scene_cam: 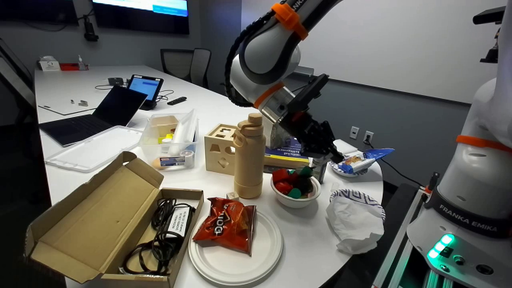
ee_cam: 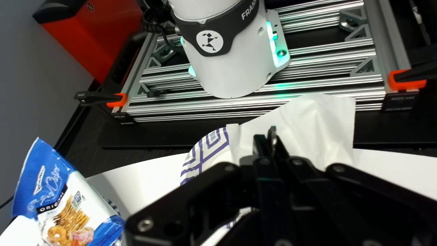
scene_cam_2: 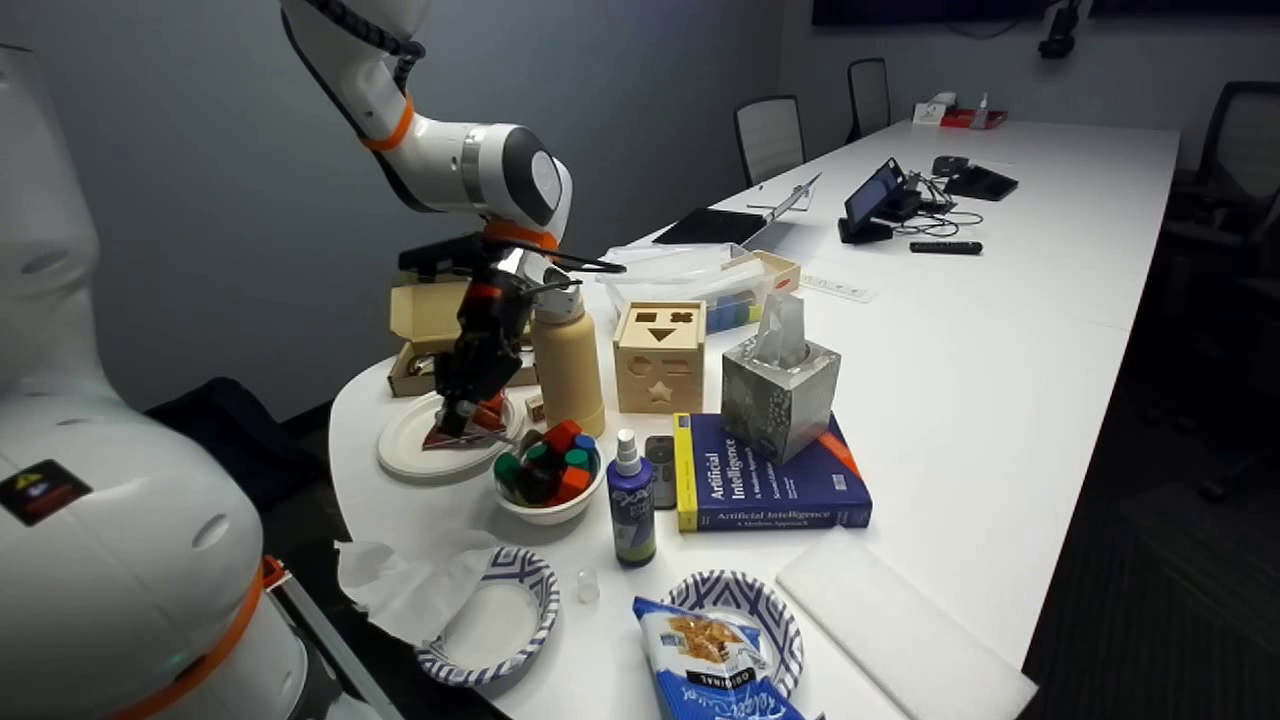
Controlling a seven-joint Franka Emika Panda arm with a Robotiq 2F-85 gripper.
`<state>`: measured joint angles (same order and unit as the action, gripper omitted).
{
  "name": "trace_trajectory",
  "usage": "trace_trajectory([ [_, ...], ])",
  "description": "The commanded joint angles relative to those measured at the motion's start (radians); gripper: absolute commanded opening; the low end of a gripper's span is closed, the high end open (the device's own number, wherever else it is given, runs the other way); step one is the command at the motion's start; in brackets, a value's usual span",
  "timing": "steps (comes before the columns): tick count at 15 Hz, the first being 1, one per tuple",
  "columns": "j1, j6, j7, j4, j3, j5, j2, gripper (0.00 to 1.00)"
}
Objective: Stir the white bowl with the kitchen utensil
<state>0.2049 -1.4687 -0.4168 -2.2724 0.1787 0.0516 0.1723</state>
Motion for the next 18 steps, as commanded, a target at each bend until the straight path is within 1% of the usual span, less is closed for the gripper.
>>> trace_trajectory([
  [1,0.020,0.028,-0.083,0.010,-0.010,0.065,0.008,0.01],
  [4,0.024,0.083,-0.098,0.020,-0.007,0.082,0.024,0.01],
  [8,0.022,0.120,-0.020,0.025,-0.001,0.054,0.054,0.01],
  [11,0.020,0.065,0.050,0.018,0.005,0.040,0.065,0.01],
  [13,0.019,0.037,0.068,0.017,0.006,0.035,0.065,0.01],
  [18,0.020,-0.033,0.004,0.004,-0.003,0.047,0.017,0.01],
])
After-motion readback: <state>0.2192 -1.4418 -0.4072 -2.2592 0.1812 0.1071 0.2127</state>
